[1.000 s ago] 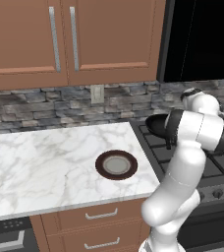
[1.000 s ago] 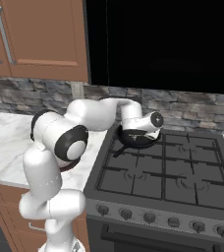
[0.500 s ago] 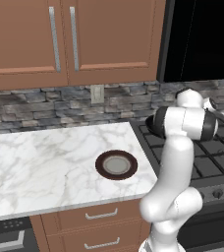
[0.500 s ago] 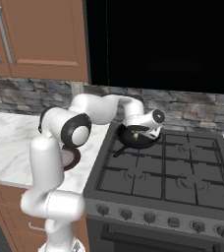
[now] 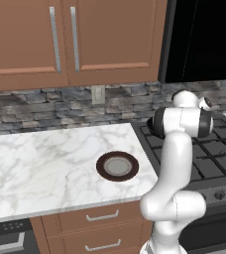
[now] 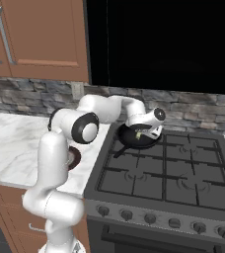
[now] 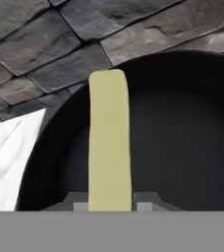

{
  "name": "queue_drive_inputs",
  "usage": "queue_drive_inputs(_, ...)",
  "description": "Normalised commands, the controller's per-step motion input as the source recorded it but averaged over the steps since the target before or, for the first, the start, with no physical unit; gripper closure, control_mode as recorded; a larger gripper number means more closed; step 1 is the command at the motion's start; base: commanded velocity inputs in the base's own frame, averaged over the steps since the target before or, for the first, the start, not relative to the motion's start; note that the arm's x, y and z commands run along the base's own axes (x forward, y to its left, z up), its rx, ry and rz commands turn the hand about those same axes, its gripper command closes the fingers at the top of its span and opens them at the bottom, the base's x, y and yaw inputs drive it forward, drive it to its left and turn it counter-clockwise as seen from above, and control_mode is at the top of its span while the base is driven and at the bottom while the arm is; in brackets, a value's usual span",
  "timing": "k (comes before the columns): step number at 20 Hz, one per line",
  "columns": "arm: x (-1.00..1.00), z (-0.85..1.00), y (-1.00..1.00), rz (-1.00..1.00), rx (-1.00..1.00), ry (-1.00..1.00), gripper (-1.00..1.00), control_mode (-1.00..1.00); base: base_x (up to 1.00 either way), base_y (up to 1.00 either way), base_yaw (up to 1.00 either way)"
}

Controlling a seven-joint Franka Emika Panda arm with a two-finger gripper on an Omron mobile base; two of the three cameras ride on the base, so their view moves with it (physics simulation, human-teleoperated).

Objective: Pick up the butter stick and place it in the pan. Then turn on the burner for the pan.

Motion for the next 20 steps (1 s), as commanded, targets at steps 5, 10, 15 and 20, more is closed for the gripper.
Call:
queue_drive_inputs(5,0.29,-0.21,0.04,0.0,-0.04,0.03,1.0,-1.0,0.0,0.0,0.0)
queue_drive_inputs(10,0.22,-0.16,0.03,0.0,-0.01,0.0,1.0,-1.0,0.0,0.0,0.0)
queue_drive_inputs(15,0.19,-0.23,0.08,0.0,-0.02,0.01,-1.0,-1.0,0.0,0.0,0.0)
queue_drive_inputs(20,0.02,-0.02,0.0,0.0,0.0,0.0,-1.0,-1.0,0.0,0.0,0.0)
